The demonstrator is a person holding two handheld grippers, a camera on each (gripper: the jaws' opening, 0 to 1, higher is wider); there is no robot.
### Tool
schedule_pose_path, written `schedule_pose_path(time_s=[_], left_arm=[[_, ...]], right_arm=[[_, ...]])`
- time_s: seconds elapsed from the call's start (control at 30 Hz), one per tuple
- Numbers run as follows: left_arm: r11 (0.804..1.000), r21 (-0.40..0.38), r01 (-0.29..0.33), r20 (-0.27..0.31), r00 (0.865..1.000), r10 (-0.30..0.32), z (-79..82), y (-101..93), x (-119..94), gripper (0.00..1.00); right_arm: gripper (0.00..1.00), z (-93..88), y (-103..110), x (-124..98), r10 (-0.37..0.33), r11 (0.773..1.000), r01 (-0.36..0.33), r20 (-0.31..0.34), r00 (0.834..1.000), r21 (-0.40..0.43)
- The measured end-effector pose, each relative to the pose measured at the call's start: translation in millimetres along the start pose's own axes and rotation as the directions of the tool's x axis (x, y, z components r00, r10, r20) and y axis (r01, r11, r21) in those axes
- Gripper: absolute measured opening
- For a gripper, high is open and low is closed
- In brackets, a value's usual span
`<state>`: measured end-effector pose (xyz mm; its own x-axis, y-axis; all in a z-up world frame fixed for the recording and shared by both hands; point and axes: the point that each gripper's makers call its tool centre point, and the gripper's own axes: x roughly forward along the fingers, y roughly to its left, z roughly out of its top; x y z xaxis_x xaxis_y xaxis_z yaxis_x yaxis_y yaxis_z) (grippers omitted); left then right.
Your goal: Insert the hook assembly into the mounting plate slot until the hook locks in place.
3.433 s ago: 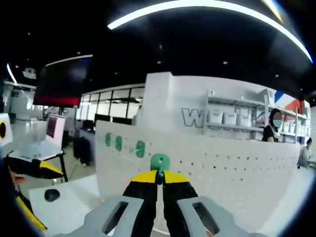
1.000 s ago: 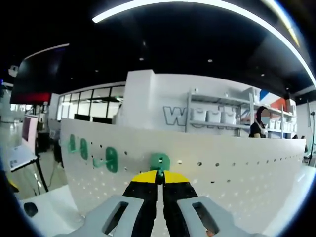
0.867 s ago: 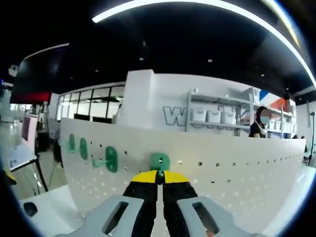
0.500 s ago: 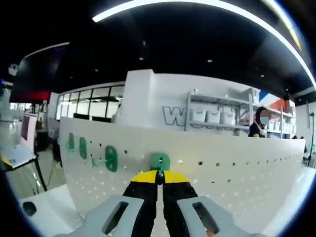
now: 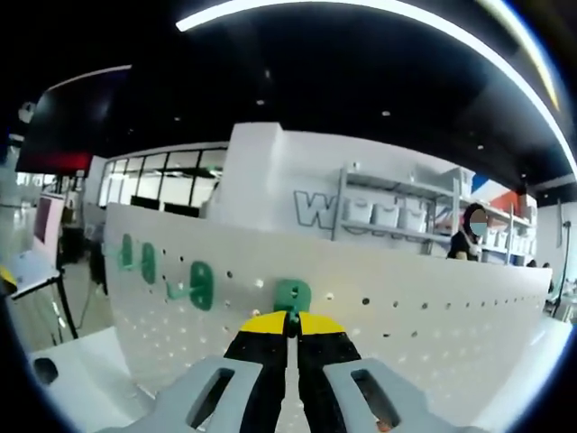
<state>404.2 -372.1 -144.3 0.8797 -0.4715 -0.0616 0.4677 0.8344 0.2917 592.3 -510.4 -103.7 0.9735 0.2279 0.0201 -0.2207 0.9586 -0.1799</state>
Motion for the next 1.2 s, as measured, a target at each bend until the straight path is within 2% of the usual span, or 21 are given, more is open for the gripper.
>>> schedule_pose_path(time_s=[0.13,0.2,0.23,0.3,0.47,0.5,0.6,0.73,0.83,0.87,0.97,1.13,1.2], left_arm=[[1.000,0.001,0.003,0.000,1.000,-0.003,-0.4,-0.4,-0.4,0.69],[1.000,0.001,0.005,-0.001,1.000,-0.005,-0.4,-1.1,-0.5,0.69],[1.000,0.002,0.006,-0.001,1.000,-0.006,-0.2,-1.4,-0.8,0.69],[1.000,0.000,0.008,0.001,1.000,-0.008,0.1,-1.6,-1.6,0.69],[1.000,-0.001,0.006,0.000,1.000,-0.006,-1.3,-1.4,-3.7,0.68],[1.000,0.001,0.005,-0.001,1.000,-0.005,-1.8,-1.5,-3.9,0.68],[1.000,0.003,0.006,-0.001,1.000,-0.006,-2.3,-2.0,-4.6,0.68],[1.000,0.001,0.004,0.001,1.000,-0.004,-2.1,-1.5,-5.0,0.68],[1.000,0.002,0.004,0.001,1.000,-0.004,-2.1,-1.5,-4.8,0.68],[1.000,0.003,0.004,0.000,1.000,-0.004,-2.2,-1.5,-4.8,0.68],[1.000,0.002,0.004,0.001,1.000,-0.004,-2.1,-0.8,-4.8,0.68],[1.000,0.001,0.000,-0.002,1.000,0.000,-3.5,0.2,-4.9,0.67],[1.000,0.001,-0.001,0.000,1.000,0.001,-3.6,0.4,-5.0,0.67]], right_arm=[[0.01,0.8,1.8,0.0,-0.014,0.997,0.013,-0.018,1.000,-0.073],[0.01,0.4,2.5,0.7,-0.019,0.996,0.016,-0.026,1.000,-0.084],[0.01,0.3,2.0,1.0,-0.023,0.992,0.019,-0.034,0.999,-0.127],[0.01,-0.2,3.1,1.4,-0.031,0.987,0.024,-0.042,0.999,-0.159],[0.01,-1.0,2.4,1.1,-0.034,0.982,0.023,-0.057,0.998,-0.188],[0.02,-1.2,1.3,0.9,-0.039,0.972,0.023,-0.068,0.997,-0.232],[0.02,-4.5,1.3,1.9,-0.050,0.961,0.022,-0.093,0.994,-0.276],[0.02,-4.1,2.5,3.0,-0.052,0.955,0.024,-0.088,0.995,-0.294],[0.02,-4.9,3.7,3.8,-0.039,0.976,0.020,-0.085,0.996,-0.219],[0.02,-4.3,2.3,3.6,-0.040,0.970,0.018,-0.088,0.995,-0.243],[0.02,-5.0,2.0,4.5,-0.033,0.977,0.013,-0.088,0.996,-0.213],[0.02,-6.2,2.0,5.8,-0.028,0.975,0.008,-0.087,0.996,-0.224],[0.02,-5.9,1.6,6.2,-0.021,0.979,0.003,-0.087,0.996,-0.202]])
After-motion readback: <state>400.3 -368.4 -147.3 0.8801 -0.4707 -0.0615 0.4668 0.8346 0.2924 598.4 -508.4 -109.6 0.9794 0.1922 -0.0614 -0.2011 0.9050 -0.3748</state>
